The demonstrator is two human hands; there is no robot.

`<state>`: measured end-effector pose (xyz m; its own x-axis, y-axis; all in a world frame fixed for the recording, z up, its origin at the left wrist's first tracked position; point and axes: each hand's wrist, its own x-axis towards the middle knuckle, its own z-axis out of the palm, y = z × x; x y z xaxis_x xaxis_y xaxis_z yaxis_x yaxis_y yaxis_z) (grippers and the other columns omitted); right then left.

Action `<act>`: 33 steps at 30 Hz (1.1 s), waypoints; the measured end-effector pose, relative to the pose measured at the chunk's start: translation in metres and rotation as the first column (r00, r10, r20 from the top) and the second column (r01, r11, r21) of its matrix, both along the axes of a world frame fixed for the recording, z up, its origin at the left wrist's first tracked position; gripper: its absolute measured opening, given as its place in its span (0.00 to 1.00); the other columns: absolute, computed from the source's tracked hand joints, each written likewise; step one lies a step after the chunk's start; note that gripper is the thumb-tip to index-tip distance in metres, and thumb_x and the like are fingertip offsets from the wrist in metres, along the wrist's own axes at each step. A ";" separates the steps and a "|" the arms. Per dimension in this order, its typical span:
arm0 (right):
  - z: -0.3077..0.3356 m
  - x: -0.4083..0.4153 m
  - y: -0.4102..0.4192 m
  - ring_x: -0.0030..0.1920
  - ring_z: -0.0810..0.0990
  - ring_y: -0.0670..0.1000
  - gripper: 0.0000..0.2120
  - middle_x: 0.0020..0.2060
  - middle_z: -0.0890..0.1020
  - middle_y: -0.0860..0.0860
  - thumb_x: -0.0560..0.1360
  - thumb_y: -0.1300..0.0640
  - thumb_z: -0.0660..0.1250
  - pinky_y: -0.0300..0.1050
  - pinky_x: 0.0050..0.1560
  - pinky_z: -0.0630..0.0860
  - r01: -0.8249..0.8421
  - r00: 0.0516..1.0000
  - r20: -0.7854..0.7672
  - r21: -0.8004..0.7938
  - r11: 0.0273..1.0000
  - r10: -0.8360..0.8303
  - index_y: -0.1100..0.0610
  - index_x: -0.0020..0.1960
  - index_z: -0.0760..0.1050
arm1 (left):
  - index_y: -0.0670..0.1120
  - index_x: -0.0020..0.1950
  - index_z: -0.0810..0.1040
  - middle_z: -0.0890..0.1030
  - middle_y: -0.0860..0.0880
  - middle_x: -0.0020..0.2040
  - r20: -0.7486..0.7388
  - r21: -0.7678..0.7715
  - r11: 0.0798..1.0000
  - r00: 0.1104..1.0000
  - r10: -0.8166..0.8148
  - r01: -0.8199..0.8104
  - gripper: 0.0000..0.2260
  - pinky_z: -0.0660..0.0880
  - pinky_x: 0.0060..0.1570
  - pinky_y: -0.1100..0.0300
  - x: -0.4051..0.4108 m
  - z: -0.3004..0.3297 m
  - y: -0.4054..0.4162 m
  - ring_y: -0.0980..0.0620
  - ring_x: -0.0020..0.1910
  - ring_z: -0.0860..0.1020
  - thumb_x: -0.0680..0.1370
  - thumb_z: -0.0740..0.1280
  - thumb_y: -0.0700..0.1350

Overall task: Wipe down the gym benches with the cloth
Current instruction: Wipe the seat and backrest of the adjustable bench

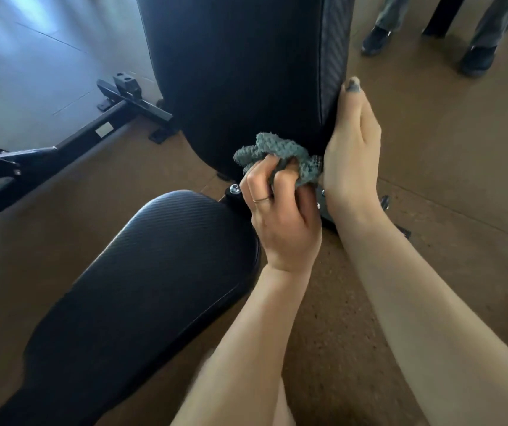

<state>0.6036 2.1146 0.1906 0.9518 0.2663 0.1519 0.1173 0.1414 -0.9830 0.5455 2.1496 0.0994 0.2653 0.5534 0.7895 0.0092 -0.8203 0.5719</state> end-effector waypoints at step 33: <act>-0.035 -0.010 -0.011 0.62 0.74 0.45 0.20 0.62 0.76 0.43 0.87 0.41 0.43 0.52 0.69 0.68 -0.209 0.947 -0.257 -0.030 0.977 0.195 0.43 0.74 0.62 | 0.55 0.56 0.70 0.80 0.49 0.56 -0.109 -0.987 0.091 0.968 0.227 -0.132 0.15 0.75 0.44 0.25 0.035 0.026 0.177 0.38 0.50 0.81 0.77 0.55 0.62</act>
